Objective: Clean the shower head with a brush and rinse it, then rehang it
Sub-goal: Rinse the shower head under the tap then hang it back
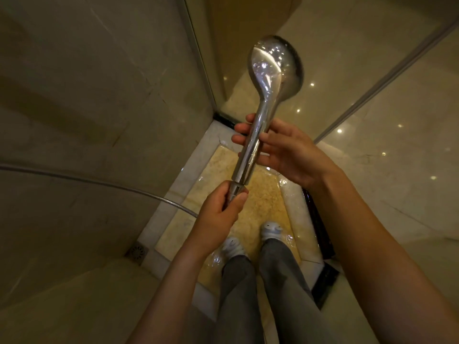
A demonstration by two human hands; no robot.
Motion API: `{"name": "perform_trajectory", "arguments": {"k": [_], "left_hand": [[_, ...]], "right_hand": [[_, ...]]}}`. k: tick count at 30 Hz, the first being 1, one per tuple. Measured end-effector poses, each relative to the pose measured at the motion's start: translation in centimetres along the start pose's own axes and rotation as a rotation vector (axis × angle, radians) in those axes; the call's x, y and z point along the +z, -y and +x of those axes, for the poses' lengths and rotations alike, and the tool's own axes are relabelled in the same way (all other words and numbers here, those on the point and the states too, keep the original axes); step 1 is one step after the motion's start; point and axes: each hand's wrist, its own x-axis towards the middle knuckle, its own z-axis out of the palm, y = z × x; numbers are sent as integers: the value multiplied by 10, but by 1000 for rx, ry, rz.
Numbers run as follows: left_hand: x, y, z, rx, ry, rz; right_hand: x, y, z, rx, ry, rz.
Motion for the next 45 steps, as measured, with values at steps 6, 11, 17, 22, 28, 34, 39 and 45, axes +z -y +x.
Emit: {"name": "perform_trajectory", "arguments": {"k": [6, 11, 17, 22, 28, 34, 39, 45], "left_hand": [[-8, -3, 3, -142, 135, -133], [-12, -6, 3, -88, 116, -40], [-7, -4, 1, -9, 88, -31], [9, -6, 0, 22, 78, -63], [6, -4, 7, -39, 49, -95], [-11, -6, 15, 9, 53, -54], [-17, 4, 11, 93, 4, 107], [-16, 13, 6, 105, 15, 192]], "right_hand": [[1, -1, -2, -45, -92, -122], [2, -4, -4, -80, -195, -139], [6, 0, -4, -111, -343, -333], [11, -2, 1, -195, -466, -468], [9, 14, 1, -29, -149, -105], [1, 22, -1, -9, -106, -359], [7, 7, 0, -90, -324, -452], [13, -15, 6, -106, -542, -639]]}}
